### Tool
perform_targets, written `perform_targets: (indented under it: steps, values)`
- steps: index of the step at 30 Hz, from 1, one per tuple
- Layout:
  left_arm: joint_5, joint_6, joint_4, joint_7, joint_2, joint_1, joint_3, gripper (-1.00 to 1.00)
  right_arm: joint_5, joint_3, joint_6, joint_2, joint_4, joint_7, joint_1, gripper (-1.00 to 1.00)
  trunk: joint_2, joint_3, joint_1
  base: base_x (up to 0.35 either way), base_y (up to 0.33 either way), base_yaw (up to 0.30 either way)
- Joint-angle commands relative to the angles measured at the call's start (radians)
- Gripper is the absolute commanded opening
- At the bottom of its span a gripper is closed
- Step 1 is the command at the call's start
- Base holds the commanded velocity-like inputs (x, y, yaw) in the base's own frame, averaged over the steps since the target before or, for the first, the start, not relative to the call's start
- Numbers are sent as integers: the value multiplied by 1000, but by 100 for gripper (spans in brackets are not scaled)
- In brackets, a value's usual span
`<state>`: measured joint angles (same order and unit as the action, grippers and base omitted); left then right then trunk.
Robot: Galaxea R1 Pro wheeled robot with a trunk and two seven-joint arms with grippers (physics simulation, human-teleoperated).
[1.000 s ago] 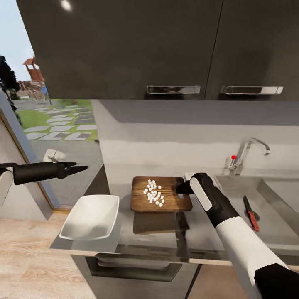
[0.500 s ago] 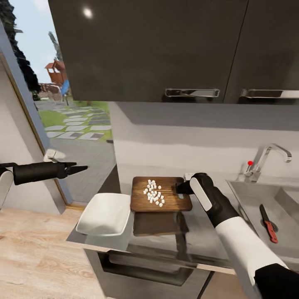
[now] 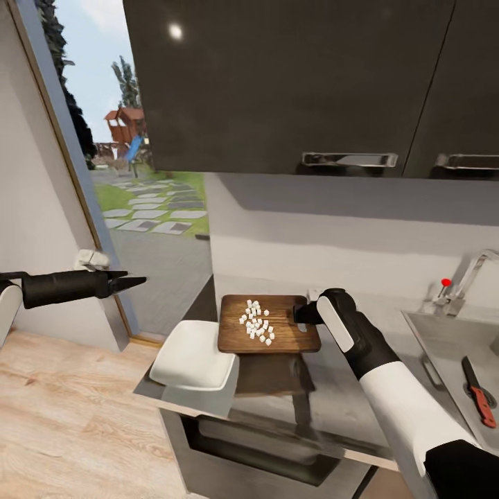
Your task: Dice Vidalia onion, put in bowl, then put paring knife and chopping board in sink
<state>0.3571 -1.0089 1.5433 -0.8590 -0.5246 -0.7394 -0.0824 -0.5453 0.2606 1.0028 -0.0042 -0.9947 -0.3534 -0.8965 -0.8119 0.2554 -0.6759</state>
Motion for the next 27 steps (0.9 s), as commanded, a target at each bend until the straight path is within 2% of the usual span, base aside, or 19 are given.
perform_targets:
  steps: [1, 19, 27]
  values:
    - [-3, -4, 0, -5, 0, -1, 0, 100, -10, 2, 2, 0, -1, -9, -1, -100, -1, 1, 0, 0, 0, 179]
    - [-3, -4, 0, -5, 2, -1, 0, 100, -10, 2, 2, 0, -1, -9, -1, -100, -1, -10, 0, 0, 0, 190]
    - [-3, -4, 0, -5, 2, -1, 0, 100, -10, 2, 2, 11, -1, -9, -1, -100, -1, -15, 0, 0, 0, 202]
